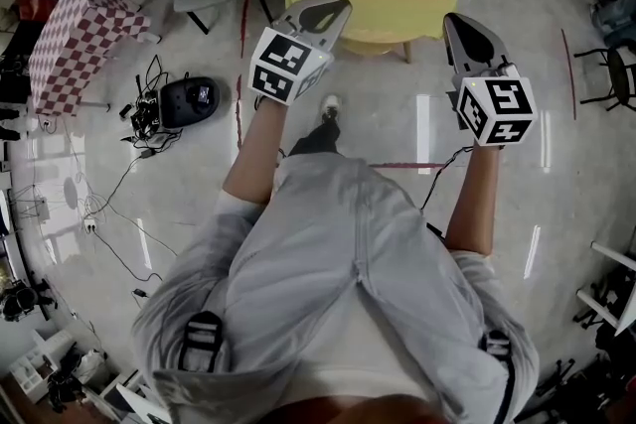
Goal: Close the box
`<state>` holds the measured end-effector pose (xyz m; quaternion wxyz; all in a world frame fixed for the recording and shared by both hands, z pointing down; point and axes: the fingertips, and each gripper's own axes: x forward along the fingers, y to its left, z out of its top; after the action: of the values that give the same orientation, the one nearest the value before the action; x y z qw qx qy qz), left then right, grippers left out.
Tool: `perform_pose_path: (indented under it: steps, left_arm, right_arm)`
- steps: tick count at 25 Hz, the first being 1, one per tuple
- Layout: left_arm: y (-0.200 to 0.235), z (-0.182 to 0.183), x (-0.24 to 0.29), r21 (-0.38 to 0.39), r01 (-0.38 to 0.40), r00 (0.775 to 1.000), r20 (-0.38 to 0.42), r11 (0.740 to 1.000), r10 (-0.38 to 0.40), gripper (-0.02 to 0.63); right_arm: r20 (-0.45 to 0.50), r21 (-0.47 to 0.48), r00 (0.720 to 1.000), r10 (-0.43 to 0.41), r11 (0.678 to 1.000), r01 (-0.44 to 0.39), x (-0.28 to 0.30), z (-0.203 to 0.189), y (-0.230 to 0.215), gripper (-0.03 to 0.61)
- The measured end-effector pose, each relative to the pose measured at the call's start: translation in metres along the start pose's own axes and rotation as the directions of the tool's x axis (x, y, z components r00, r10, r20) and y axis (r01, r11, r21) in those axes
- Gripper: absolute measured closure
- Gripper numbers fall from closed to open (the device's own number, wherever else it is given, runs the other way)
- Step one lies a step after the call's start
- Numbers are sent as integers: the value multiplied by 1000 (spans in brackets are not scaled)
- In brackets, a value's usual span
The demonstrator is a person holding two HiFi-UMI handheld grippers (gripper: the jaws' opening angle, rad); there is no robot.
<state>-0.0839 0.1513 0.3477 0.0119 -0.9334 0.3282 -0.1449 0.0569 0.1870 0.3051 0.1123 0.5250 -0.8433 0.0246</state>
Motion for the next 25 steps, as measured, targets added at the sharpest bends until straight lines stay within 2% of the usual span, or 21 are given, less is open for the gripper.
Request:
perform_pose_path:
  steps: [8,18,25]
  left_arm:
    - [31,-3,49,2,33,999,8,999,-33,584]
    - [127,19,143,-6,68,997,28,998,-68,584]
    - [177,12,197,-25,95,995,3,995,-95,584]
  right_arm:
    - [-7,39,1000,10,999,-10,41,-6,-26,557]
    - [-13,18,1000,-23,1000,24,143,25,-91,557]
    - [-56,16,997,-46,999,47,208,26,-118,555]
